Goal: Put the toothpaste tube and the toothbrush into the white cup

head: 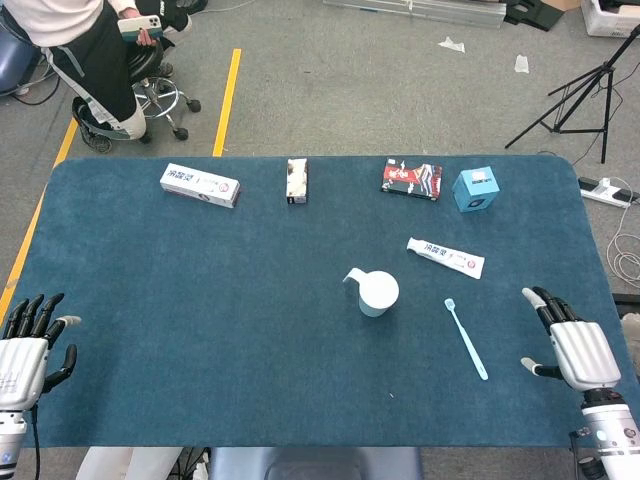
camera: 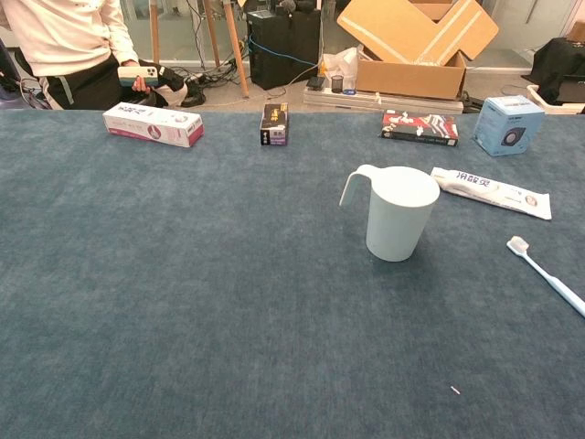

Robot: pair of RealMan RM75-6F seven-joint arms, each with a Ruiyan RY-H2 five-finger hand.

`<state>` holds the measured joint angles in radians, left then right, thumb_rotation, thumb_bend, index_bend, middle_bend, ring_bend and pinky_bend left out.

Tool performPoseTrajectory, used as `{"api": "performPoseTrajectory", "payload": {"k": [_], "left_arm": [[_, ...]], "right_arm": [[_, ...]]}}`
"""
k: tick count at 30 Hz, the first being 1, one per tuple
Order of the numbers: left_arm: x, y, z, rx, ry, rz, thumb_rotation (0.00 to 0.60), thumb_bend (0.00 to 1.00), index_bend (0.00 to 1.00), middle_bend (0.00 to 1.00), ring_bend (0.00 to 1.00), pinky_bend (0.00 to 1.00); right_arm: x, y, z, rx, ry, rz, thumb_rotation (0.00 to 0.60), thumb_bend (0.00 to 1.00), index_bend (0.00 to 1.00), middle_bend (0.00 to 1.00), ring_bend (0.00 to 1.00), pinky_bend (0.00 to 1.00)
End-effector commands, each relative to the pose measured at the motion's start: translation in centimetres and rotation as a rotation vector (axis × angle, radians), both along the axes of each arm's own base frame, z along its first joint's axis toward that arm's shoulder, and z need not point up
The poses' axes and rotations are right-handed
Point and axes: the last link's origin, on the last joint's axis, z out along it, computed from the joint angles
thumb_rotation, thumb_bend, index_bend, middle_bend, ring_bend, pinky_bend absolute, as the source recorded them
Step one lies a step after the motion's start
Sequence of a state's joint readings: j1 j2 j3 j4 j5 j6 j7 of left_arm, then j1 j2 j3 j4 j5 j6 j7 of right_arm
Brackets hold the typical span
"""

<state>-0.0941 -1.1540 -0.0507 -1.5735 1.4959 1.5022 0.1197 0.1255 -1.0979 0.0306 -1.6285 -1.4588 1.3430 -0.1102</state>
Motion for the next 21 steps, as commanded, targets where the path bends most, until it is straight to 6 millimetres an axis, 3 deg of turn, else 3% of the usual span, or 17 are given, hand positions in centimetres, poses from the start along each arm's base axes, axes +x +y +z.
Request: {"api": "performPoseTrajectory", "payload": {"k": [1, 7, 17, 21], "left_arm": [[0.1, 0.0, 0.1, 0.005, -0.002, -0.001, 0.6, 0.5, 0.22, 0.11, 0.02, 0.03], [0.1, -0.4, 0.3, 0.014, 0.002, -0.003, 0.6, 0.5, 0.22, 0.11, 0.02, 0.03], [0.1, -0.2, -0.1, -0.002, -0.004, 0.003, 0.6, 0.5, 0.22, 0.11, 0.02, 0.03], [0.1, -0.2, -0.4, -0.016, -0.005, 0.0, 0.6, 0.5, 0.22, 0.11, 0.02, 0.03]], "right_arm": [[0.2, 0.2, -0.2, 0.024, 0.008, 0.017, 0.6, 0.0, 0.04, 0.11, 0.14, 0.49], [0.3, -0.4, -0.9, 0.101, 0.016, 0.032, 0.6, 0.0, 0.04, 0.12, 0.12, 0.47], [1.3, -1.1, -0.5, 0.007, -0.078, 0.1, 0.6, 0.0, 0.11, 0.21, 0.13, 0.45], [3.3, -2.5, 0.6, -0.058, -0.06, 0.161, 0.6, 0.0, 0.14, 0.3, 0.24, 0.58]]}}
